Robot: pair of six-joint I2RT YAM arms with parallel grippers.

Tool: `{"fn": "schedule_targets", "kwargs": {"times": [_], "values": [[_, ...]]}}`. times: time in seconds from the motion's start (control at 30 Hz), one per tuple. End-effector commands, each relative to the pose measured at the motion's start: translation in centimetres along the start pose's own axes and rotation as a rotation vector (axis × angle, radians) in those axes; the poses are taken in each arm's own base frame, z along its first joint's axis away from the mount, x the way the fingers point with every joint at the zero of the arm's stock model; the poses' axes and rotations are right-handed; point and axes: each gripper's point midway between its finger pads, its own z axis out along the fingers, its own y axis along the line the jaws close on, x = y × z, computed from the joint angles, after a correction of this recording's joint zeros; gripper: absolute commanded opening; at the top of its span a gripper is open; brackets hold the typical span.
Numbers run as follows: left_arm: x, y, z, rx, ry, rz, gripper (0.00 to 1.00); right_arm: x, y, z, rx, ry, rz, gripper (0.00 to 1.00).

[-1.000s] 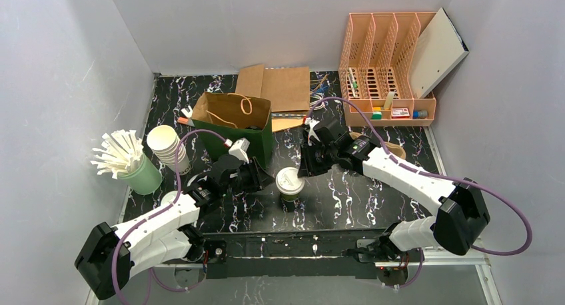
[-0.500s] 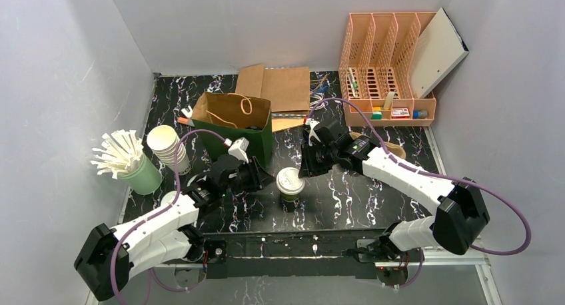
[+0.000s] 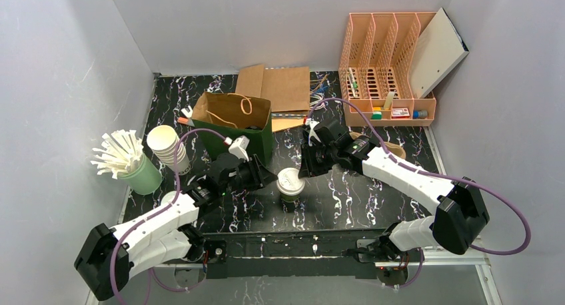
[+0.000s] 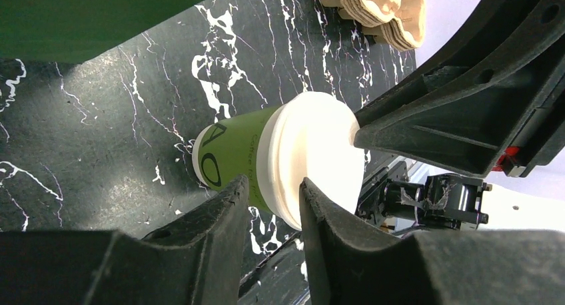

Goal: Pack the takeout coffee
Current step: Close the cup lid on the coffee cup.

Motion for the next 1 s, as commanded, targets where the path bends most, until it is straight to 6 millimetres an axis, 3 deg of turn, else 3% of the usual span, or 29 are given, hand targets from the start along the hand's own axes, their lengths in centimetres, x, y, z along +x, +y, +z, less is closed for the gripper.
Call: {"fn": "schedule_targets", "kwargs": {"times": [0.0,0.17,0.63,0.97], "values": [[-0.1,-0.7,0.3,0.024,0.004,-0.001,0.3,-0.6,0.5,0.0,-0.026,-0.018,-0.021,0.3],[0.0,-0.5,0.4,0.018,0.007,0.002,0.24,-0.6,0.6,0.0,-0.028,-0.016,-0.02,0.3],[1.4,1.4,1.0,-0.033,0.046,-0.002,0.21,-0.3,0.5,0.3,-0.037,-0.004,-0.019,0.3],[2.2,2.6,0.9,-0.066,0.061,0.002,0.18,1.3,-0.6,1.0,-0.011,0.033,-0.004,0.31]]}}
